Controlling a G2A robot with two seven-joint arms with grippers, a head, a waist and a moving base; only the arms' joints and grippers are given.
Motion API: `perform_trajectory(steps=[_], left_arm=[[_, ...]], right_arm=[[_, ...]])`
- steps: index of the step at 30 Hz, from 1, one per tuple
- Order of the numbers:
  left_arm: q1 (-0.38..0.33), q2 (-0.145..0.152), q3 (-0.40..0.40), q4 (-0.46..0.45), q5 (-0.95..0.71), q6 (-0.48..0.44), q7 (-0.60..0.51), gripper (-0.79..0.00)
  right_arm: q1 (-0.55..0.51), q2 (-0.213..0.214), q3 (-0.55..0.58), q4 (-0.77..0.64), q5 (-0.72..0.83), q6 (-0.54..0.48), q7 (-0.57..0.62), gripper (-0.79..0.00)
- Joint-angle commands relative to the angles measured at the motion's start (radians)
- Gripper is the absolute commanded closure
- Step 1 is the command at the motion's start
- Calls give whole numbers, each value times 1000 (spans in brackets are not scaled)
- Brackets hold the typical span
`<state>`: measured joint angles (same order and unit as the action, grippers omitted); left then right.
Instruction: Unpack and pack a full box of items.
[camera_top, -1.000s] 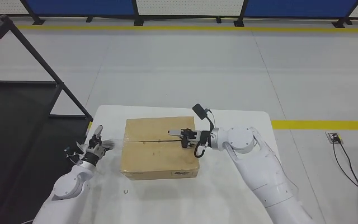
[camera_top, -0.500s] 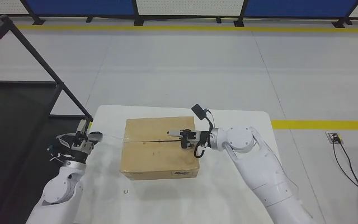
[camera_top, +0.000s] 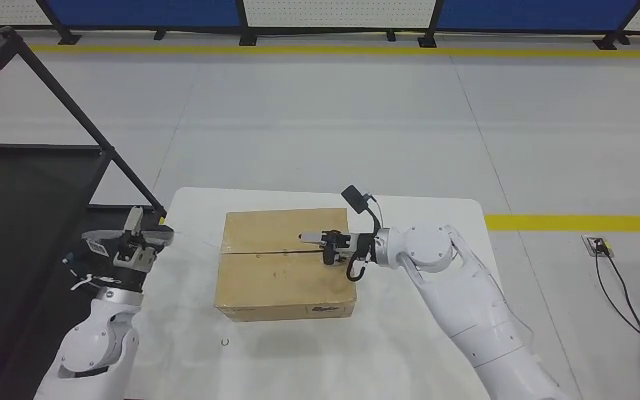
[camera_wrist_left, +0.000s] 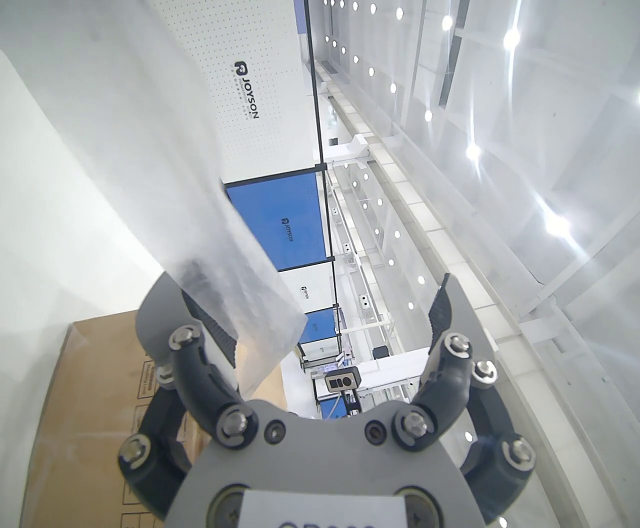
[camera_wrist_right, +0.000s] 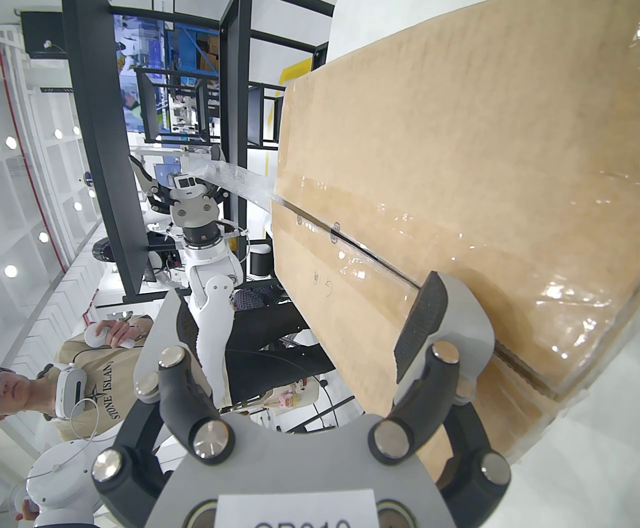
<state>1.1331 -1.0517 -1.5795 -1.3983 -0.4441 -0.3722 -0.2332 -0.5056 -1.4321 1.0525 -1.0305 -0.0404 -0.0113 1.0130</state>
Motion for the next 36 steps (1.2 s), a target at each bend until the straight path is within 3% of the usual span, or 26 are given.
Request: perform_trajectory(steps=[1, 21, 29, 36], left_arm=[[1, 0, -9, -16, 14, -8, -4, -785], [66, -10, -34, -235, 158, -33, 40, -785], [75, -17, 8, -330, 246, 20, 45, -785], [32, -26, 85, -357, 309, 84, 23, -785]], right_arm=[[0, 1, -1, 2, 1, -1, -3, -785], [3, 6, 1, 22, 37, 2, -25, -785], [-24, 20, 40, -9, 55, 19, -44, -785], [-38, 30, 54, -21, 58, 53, -35, -785]])
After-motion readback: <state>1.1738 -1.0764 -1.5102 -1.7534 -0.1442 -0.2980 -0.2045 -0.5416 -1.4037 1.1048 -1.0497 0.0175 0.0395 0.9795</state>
